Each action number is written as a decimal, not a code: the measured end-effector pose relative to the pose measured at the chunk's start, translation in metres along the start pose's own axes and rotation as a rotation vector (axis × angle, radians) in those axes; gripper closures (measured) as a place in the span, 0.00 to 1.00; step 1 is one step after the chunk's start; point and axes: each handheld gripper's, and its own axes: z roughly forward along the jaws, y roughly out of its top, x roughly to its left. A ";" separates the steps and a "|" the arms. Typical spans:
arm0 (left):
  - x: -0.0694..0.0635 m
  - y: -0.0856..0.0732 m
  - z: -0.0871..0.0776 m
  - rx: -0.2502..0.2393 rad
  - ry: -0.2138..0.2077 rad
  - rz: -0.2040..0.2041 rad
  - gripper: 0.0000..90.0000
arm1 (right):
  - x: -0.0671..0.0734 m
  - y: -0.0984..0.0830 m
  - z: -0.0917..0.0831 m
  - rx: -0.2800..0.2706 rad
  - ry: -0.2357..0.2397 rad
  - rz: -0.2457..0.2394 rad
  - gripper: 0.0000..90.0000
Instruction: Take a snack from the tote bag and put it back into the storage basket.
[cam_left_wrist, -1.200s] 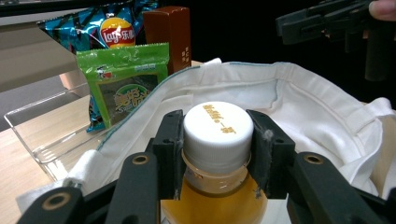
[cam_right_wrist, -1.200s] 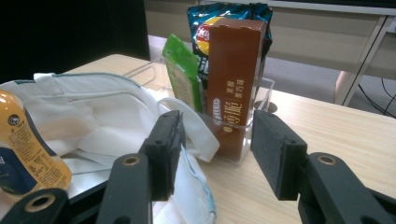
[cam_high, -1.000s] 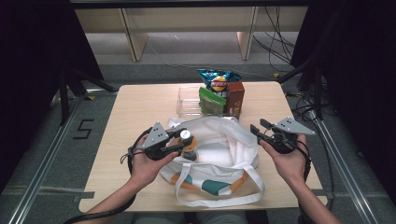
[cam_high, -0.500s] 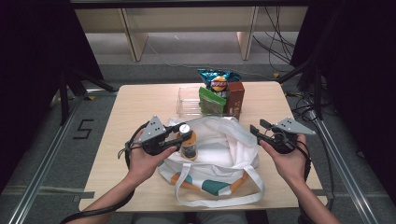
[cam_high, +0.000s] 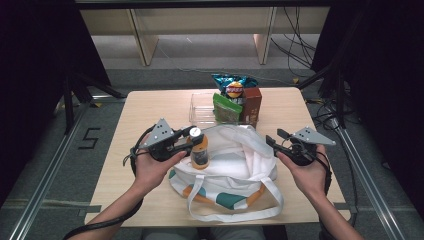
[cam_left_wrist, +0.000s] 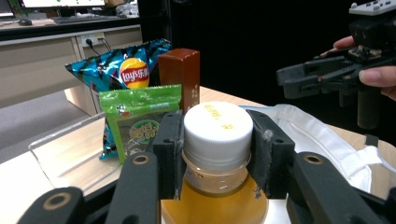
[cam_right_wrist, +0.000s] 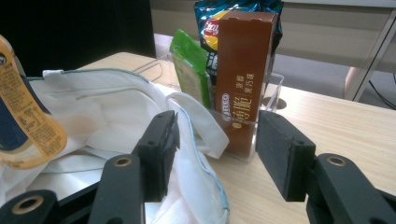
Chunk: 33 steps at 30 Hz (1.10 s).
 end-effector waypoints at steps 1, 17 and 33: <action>0.000 0.000 0.000 0.000 0.000 0.000 0.65 | 0.000 0.000 0.000 0.006 0.005 0.002 0.54; 0.007 0.019 -0.002 -0.047 0.015 0.000 0.65 | 0.002 -0.001 -0.001 0.029 0.002 0.032 0.54; 0.017 0.034 -0.002 -0.081 0.036 -0.003 0.65 | 0.002 -0.002 0.000 0.027 -0.001 0.016 0.54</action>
